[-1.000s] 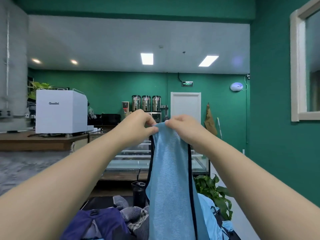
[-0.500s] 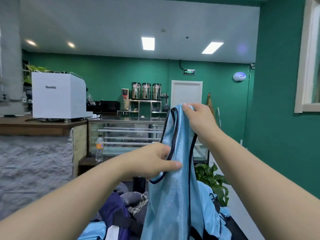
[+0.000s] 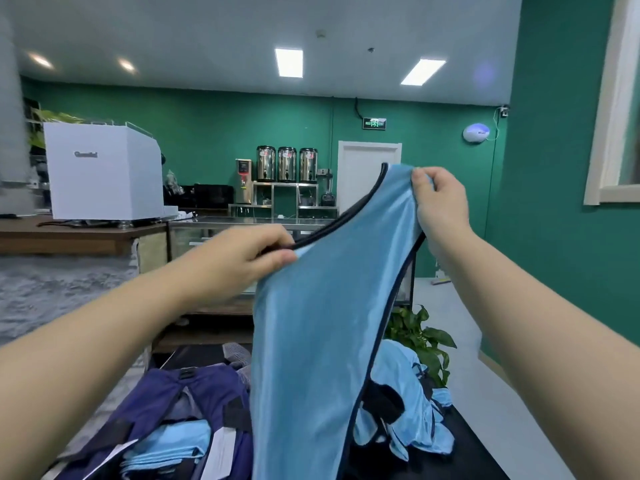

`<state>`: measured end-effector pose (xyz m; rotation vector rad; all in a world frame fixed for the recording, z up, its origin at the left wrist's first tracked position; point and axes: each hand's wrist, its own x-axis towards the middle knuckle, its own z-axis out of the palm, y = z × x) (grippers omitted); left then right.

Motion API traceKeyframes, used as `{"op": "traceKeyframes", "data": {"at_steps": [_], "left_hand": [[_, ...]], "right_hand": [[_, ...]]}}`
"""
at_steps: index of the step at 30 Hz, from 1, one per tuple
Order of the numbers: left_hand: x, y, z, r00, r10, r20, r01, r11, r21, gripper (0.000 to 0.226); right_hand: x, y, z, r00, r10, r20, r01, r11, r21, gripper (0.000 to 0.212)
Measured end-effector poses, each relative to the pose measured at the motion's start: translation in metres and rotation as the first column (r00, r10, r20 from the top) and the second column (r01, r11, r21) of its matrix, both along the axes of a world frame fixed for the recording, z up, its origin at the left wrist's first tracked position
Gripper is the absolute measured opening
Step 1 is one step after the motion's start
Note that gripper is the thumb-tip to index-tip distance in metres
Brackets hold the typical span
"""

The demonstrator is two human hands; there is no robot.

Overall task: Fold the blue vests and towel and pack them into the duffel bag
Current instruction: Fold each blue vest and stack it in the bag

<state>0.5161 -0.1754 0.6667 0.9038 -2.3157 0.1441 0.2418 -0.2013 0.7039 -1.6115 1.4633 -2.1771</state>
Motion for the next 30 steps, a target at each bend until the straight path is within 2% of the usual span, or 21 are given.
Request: {"op": "traceKeyframes", "data": {"at_steps": [1, 2, 4, 5, 9, 13, 24, 30], "left_hand": [[0.003, 0.001, 0.002, 1.000, 0.011, -0.014, -0.012, 1.000, -0.012, 0.010], [0.005, 0.001, 0.003, 0.998, 0.047, 0.041, -0.046, 0.999, -0.013, 0.012], [0.009, 0.001, -0.002, 0.957, 0.141, 0.254, -0.149, 0.989, 0.010, 0.018], [0.011, 0.002, -0.004, 0.940, 0.159, 0.301, -0.175, 0.984, 0.027, 0.019], [0.011, 0.024, 0.007, 0.982, 0.092, 0.162, -0.097, 0.995, 0.027, 0.013], [0.007, 0.048, 0.013, 0.994, 0.062, 0.089, -0.063, 0.998, 0.006, 0.011], [-0.001, 0.079, -0.003, 0.967, -0.072, -0.243, 0.118, 0.976, 0.182, 0.004], [-0.010, 0.066, -0.026, 0.982, -0.056, -0.181, 0.105, 0.955, 0.278, 0.009]], "right_hand": [[0.000, 0.002, 0.003, 0.999, -0.025, -0.035, 0.024, 0.999, -0.031, 0.019], [0.002, 0.005, 0.005, 0.995, -0.037, -0.093, 0.036, 0.999, -0.018, 0.020], [0.004, 0.008, 0.002, 0.982, -0.007, -0.190, 0.029, 0.993, 0.112, 0.026], [0.005, 0.011, 0.000, 0.980, 0.014, -0.198, 0.017, 0.988, 0.155, 0.028], [0.009, 0.028, 0.007, 0.988, 0.005, -0.153, 0.007, 0.997, 0.078, 0.026], [0.012, 0.046, 0.013, 0.991, 0.021, -0.135, -0.010, 0.996, 0.086, 0.019], [-0.004, 0.079, 0.008, 0.993, 0.053, -0.103, -0.041, 0.993, 0.112, 0.027], [-0.009, 0.065, -0.014, 0.985, 0.100, -0.139, -0.070, 0.976, 0.209, 0.025]]}}
